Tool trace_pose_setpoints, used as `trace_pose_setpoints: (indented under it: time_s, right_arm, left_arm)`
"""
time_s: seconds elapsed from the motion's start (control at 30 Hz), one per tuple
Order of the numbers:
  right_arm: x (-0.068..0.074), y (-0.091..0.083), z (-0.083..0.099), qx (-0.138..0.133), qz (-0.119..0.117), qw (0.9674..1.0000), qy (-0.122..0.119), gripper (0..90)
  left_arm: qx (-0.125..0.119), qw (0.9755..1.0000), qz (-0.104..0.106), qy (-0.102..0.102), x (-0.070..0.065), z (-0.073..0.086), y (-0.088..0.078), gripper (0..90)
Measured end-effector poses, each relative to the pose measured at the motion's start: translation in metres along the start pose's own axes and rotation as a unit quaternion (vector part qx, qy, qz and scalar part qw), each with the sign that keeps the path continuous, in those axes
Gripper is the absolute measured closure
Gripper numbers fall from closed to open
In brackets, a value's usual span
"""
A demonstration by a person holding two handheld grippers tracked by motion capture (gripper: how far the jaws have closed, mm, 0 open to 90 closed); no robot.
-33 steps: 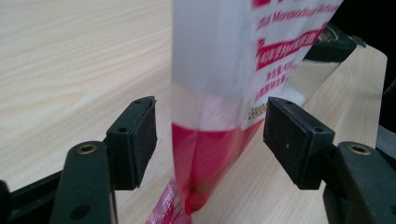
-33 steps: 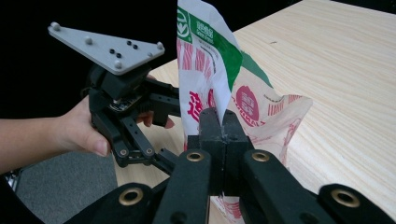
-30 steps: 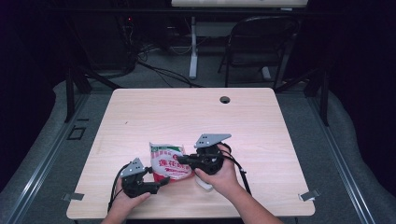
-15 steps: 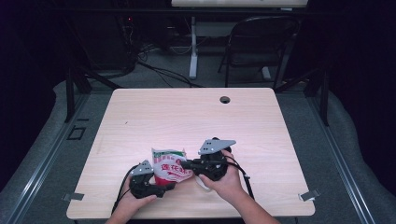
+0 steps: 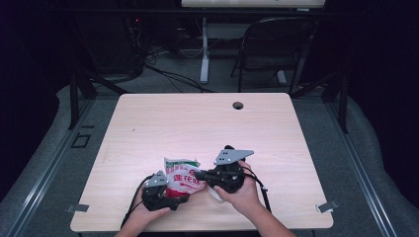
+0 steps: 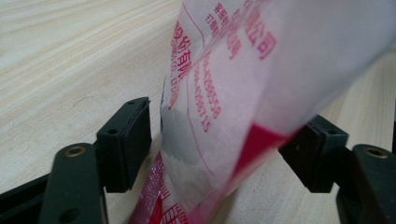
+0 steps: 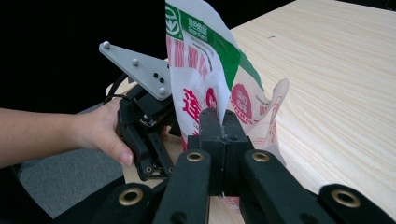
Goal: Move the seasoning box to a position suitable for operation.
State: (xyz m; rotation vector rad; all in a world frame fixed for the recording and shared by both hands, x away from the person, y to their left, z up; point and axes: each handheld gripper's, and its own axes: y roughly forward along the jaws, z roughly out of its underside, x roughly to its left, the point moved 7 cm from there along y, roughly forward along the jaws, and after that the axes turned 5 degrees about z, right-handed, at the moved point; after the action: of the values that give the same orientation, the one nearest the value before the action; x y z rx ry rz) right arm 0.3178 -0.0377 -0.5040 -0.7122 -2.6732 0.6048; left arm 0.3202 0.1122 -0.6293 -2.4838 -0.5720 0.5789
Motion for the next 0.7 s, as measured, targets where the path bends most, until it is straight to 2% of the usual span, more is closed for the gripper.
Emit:
trace_pose_setpoints:
  time_s: [0.1, 0.17, 0.3, 0.43, 0.7]
  right_arm:
    - [-0.0003, 0.0000, 0.0001, 0.000, -0.001, 1.0000, 0.003, 90.0]
    - [-0.0004, 0.0002, 0.0000, 0.000, -0.002, 1.0000, 0.003, 90.0]
    - [-0.0001, 0.0005, 0.0000, -0.001, -0.002, 1.0000, 0.004, 90.0]
    - [-0.0006, 0.0007, 0.0001, 0.000, -0.001, 1.0000, 0.004, 90.0]
    - [-0.0024, 0.0006, -0.0008, -0.002, 0.003, 1.0000, 0.008, 90.0]
  left_arm:
    - [0.006, 1.0000, 0.001, 0.007, -0.0009, 0.0004, 0.0010, 36.6]
    - [0.011, 0.9999, -0.005, 0.004, -0.0006, 0.0007, 0.0012, 40.5]
    - [0.011, 0.9999, -0.010, 0.002, 0.0003, 0.0006, 0.0015, 44.5]
    - [0.014, 0.9996, -0.023, 0.013, 0.0000, 0.0007, 0.0019, 49.2]
    - [0.011, 0.9992, -0.035, 0.019, -0.0017, 0.0000, 0.0010, 55.3]
